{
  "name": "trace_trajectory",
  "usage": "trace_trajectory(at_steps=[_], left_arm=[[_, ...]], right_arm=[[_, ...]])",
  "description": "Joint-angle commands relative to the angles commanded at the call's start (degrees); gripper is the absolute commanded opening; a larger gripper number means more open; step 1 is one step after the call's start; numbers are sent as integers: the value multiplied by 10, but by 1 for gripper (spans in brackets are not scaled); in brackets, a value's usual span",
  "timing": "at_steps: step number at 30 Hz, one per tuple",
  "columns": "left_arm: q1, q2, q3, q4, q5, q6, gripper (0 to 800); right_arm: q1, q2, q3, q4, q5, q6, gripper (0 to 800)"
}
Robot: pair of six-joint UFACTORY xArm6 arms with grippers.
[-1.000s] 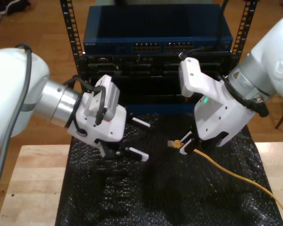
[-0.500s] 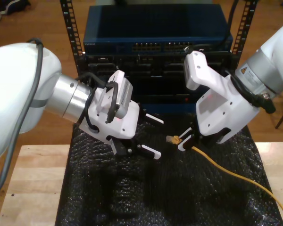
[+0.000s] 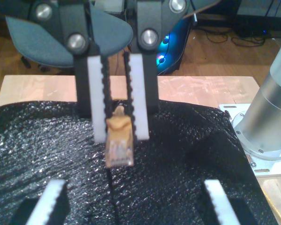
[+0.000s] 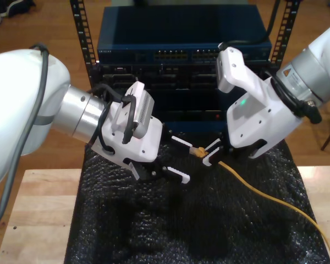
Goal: Grab the cable and plug it in
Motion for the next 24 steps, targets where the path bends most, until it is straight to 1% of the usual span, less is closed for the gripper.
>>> trace_trajectory(at_steps=[4,13,15,17,20,22,24], left_arm=[[2,-1,-4,-5,0,13,631],[4,-3,-5,-20,10,13,625],[4,-3,-5,-21,10,13,593],[4,-3,-5,-24,12,11,587],[4,-3,-5,-31,18,11,529],[4,-3,-5,-34,18,11,516],[4,-3,-4,-37,18,11,484]], right_arm=[[0,4,0,0,0,0,7],[0,12,0,10,0,0,7],[0,12,-5,9,0,0,7],[0,13,-6,9,0,0,7],[-1,13,-7,9,-1,0,7],[-1,14,-6,9,-1,0,7],[-1,13,-6,9,-1,-1,7]])
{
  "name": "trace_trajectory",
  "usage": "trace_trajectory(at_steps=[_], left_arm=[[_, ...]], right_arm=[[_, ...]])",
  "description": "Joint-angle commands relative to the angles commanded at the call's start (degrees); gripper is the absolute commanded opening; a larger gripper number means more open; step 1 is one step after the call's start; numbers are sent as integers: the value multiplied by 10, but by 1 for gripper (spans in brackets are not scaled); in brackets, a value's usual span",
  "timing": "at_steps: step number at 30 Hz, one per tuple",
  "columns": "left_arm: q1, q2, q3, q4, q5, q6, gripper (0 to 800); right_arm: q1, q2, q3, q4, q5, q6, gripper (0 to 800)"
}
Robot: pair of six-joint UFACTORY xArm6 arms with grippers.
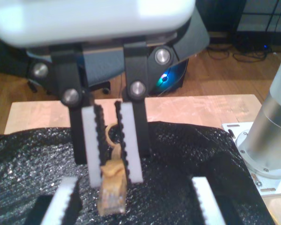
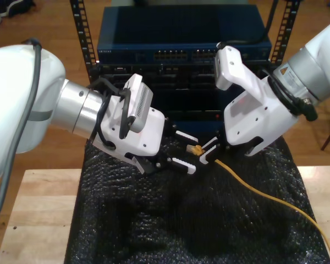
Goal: Grab the cable and plug it in
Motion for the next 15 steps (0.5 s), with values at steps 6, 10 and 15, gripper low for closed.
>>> trace_trajectory(at_steps=[6,10,15], left_arm=[[0,0,0,0,-1,-2,444],[4,0,1,-1,-1,-3,398],[9,1,2,-11,-2,-14,355]], right_arm=[[-1,-1,2,0,0,0,7],[-1,-2,2,0,0,0,7],[-1,-4,2,0,0,0,7]])
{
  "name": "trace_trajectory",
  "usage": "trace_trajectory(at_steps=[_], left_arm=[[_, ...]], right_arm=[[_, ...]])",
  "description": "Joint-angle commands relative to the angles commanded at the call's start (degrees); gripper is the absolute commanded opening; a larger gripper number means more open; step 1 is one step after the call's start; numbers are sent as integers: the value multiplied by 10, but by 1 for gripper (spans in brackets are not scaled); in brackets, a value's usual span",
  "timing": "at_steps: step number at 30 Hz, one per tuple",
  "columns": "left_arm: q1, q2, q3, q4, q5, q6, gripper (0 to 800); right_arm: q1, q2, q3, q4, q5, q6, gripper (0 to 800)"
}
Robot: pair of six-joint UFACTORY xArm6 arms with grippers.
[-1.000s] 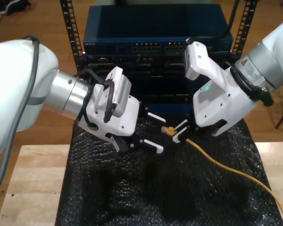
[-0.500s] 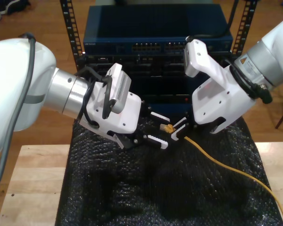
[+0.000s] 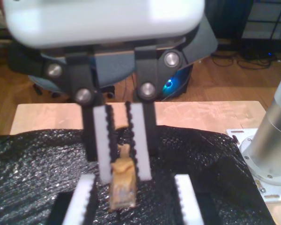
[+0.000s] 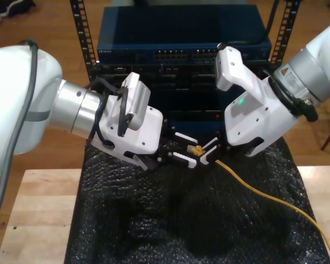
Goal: Grab the cable and plug it in
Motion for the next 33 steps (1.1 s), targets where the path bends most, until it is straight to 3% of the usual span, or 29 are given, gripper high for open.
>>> trace_trajectory(at_steps=[8,19,30,33], left_arm=[[0,1,1,-2,0,-18,337],[0,1,2,-3,1,-20,216],[1,1,3,-3,1,-25,151],[1,0,4,-2,0,-27,85]], right_arm=[[0,0,1,0,0,0,7],[0,0,1,0,0,1,8],[0,-1,1,0,0,1,8],[0,-1,1,0,0,1,8]])
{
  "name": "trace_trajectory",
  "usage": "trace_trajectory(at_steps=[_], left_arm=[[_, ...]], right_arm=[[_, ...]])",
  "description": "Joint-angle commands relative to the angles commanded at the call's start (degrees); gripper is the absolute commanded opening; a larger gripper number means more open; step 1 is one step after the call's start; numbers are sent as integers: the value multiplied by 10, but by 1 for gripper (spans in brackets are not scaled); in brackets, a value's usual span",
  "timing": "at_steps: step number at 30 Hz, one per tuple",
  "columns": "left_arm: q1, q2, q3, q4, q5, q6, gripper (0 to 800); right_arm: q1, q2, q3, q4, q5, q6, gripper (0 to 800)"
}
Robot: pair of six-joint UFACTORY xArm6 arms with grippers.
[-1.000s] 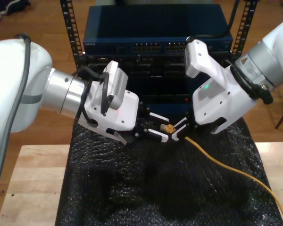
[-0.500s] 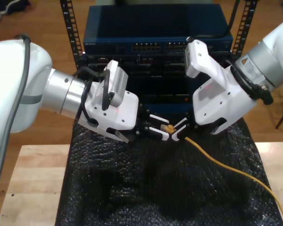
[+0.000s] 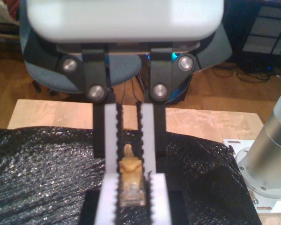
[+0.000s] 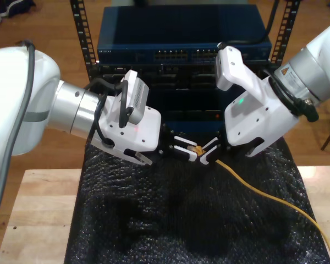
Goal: Grab the cable and plug it in
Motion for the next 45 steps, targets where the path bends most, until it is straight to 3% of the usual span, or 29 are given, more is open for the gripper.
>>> trace_trajectory(at_steps=[6,8,9,11,14,17,23,35,45], left_arm=[[0,0,2,0,0,1,13],[0,0,4,-1,0,1,3],[0,0,4,-1,0,1,5],[0,0,4,-1,0,1,3],[0,0,4,-1,0,0,3],[0,0,3,-4,0,-1,3],[18,1,2,-19,0,-4,3],[36,14,2,-40,11,-14,3],[50,52,-2,-40,47,-40,8]], right_arm=[[0,0,0,0,0,0,21],[0,0,0,0,0,0,67],[1,0,1,0,0,0,130],[1,1,1,0,1,-1,350],[1,0,2,0,2,-2,536],[1,-2,4,-1,3,-4,589],[-3,2,4,-1,3,-4,797],[-30,-12,0,-1,1,-11,800],[-29,-42,-4,-4,-2,-59,794]])
